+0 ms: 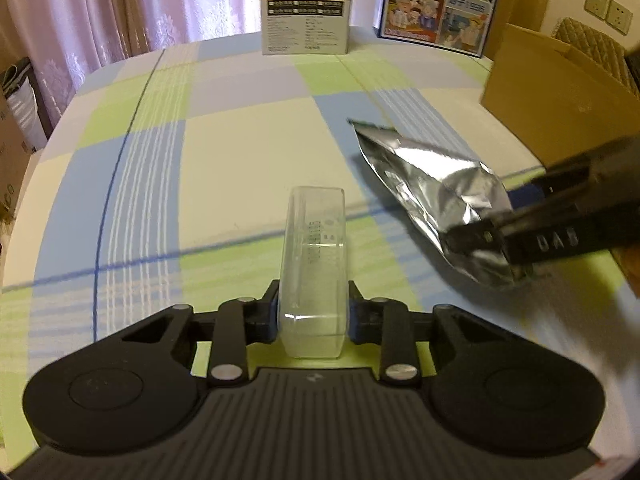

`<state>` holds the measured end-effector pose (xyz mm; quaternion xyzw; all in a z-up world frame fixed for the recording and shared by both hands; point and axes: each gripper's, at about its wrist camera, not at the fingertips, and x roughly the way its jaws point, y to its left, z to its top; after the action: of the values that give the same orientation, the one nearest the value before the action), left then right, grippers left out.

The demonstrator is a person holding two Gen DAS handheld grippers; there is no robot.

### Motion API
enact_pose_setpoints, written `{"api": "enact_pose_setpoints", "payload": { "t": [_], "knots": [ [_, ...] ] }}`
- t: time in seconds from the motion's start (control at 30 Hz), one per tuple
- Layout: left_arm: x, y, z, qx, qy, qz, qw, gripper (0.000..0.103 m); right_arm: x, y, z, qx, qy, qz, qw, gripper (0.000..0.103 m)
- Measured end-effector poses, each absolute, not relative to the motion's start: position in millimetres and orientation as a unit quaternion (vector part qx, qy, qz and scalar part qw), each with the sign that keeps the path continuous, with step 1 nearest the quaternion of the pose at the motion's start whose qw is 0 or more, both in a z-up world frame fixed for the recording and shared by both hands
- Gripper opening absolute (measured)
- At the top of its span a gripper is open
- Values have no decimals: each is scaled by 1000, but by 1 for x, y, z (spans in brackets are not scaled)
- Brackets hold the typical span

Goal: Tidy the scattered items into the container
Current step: 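Grasp the clear plastic box with the left tool while the right tool grasps the silver pouch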

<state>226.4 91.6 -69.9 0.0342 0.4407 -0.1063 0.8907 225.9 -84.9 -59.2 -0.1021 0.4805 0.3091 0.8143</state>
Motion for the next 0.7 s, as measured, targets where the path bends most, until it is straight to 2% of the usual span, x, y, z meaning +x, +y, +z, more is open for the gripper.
{"api": "enact_pose_setpoints", "payload": {
  "t": [0.43, 0.5, 0.53, 0.57, 0.6, 0.63, 0.7],
  "knots": [
    [129, 60, -55, 7, 447, -118, 887, 26, 130, -148, -49, -115, 512, 289, 801, 45],
    [122, 54, -55, 16, 450, -119, 885, 26, 124, -150, -47, -106, 513, 293, 800, 50],
    [119, 52, -55, 20, 451, -119, 884, 26, 122, -152, -46, -97, 511, 295, 802, 58],
    [116, 51, -55, 24, 450, -117, 885, 26, 120, -154, -45, -87, 509, 297, 803, 74],
    [114, 48, -54, 29, 449, -117, 886, 26, 119, -156, -44, -75, 505, 300, 806, 81],
    [113, 48, -54, 32, 447, -117, 886, 27, 119, -158, -44, -65, 500, 301, 809, 85],
    [111, 47, -52, 35, 444, -114, 888, 29, 117, -158, -44, -60, 493, 302, 814, 85]
  ]
}}
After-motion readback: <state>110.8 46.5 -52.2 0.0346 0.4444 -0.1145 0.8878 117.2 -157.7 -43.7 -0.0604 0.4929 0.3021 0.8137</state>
